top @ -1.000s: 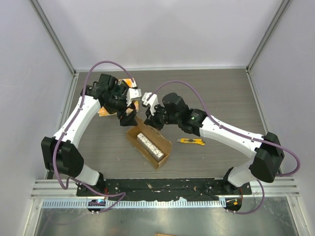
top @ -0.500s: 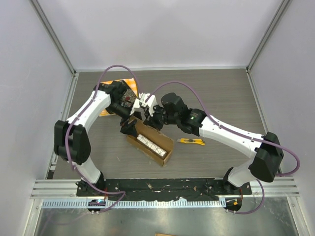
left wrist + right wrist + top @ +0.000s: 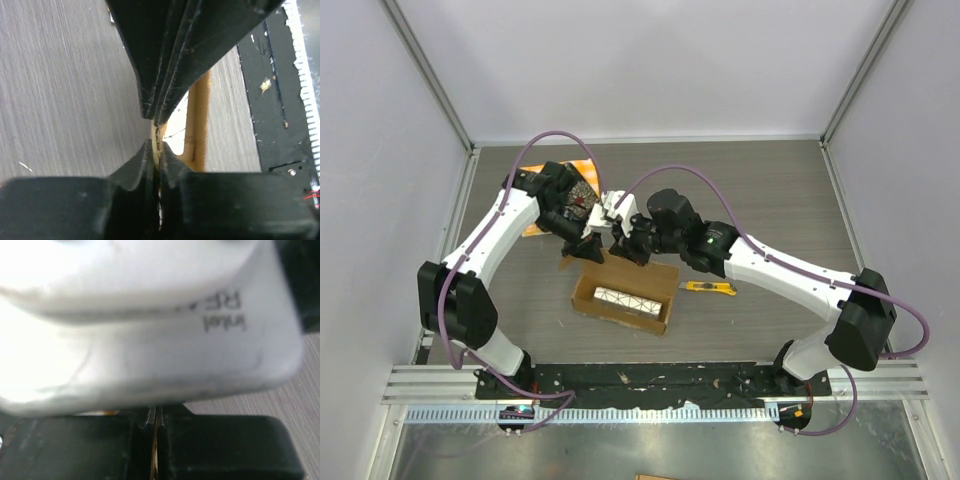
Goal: Unpack the express box
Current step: Open the express box at the center of the board, then pick up the product from the express box.
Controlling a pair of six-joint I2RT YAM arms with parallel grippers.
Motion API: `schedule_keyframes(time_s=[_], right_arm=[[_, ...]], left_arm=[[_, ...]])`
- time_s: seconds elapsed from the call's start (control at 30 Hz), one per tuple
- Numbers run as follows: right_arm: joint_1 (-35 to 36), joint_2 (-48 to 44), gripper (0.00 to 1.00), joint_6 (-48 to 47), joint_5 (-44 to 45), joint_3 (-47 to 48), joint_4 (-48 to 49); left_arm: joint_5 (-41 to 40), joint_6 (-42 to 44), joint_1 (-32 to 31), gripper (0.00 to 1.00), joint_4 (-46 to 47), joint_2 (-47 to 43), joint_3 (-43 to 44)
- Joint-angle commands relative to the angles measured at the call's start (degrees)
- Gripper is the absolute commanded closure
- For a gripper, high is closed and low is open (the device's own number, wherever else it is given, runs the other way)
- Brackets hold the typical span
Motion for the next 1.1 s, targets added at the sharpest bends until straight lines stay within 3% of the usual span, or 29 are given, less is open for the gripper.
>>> schedule_keyframes(time_s=[0.0,0.1,0.2,0.23,0.3,0.33,0.5,0.63,0.87,1.07], right_arm=[[0.34,-0.69,0.99,-0.37,-0.64,3.0,4.6],[0.42,-1.38,0.99,-0.11,-0.56,3.0,4.43],[0.42,-3.48,0.83,0.33,1.81,2.91,3.46],[0.34,-4.45,0.65,0.42,2.95,2.74,3.11],[0.42,-7.87,0.1,0.5,5.93,1.69,1.8],[0.34,-9.11,0.03,0.5,6.73,1.25,1.18],[0.42,-17.46,0.03,5.49,6.75,-3.84,-0.5],[0.51,-22.73,0.03,4.73,-1.41,-9.2,-3.48],[9.73,-21.26,0.0,3.41,15.16,-15.27,-5.43],[11.76,-15.55,0.0,1.04,24.66,-18.09,1.59]], left_arm=[[-0.37,-1.02,-0.95,0.99,-9.74,0.34,0.65],[-1.16,-3.82,-0.95,1.0,-7.46,0.08,0.65],[-2.04,-7.07,-0.95,1.0,-4.3,-1.24,-0.14],[-2.48,-8.48,-1.04,1.0,-3.07,-2.46,-0.75],[-4.58,-11.12,-0.95,1.0,0.88,-3.96,-1.55],[-5.29,-13.05,-0.95,1.0,1.95,-4.66,-2.07],[-8.1,-15.87,-0.95,1.0,4.59,-7.31,-1.64],[-8.19,-18.94,-0.95,1.0,5.21,-7.04,-1.46],[-7.4,-22.9,-1.21,1.0,14.33,-13.1,-8.22],[-5.29,-24.49,-1.65,1.0,10.92,-14.33,-4.71]])
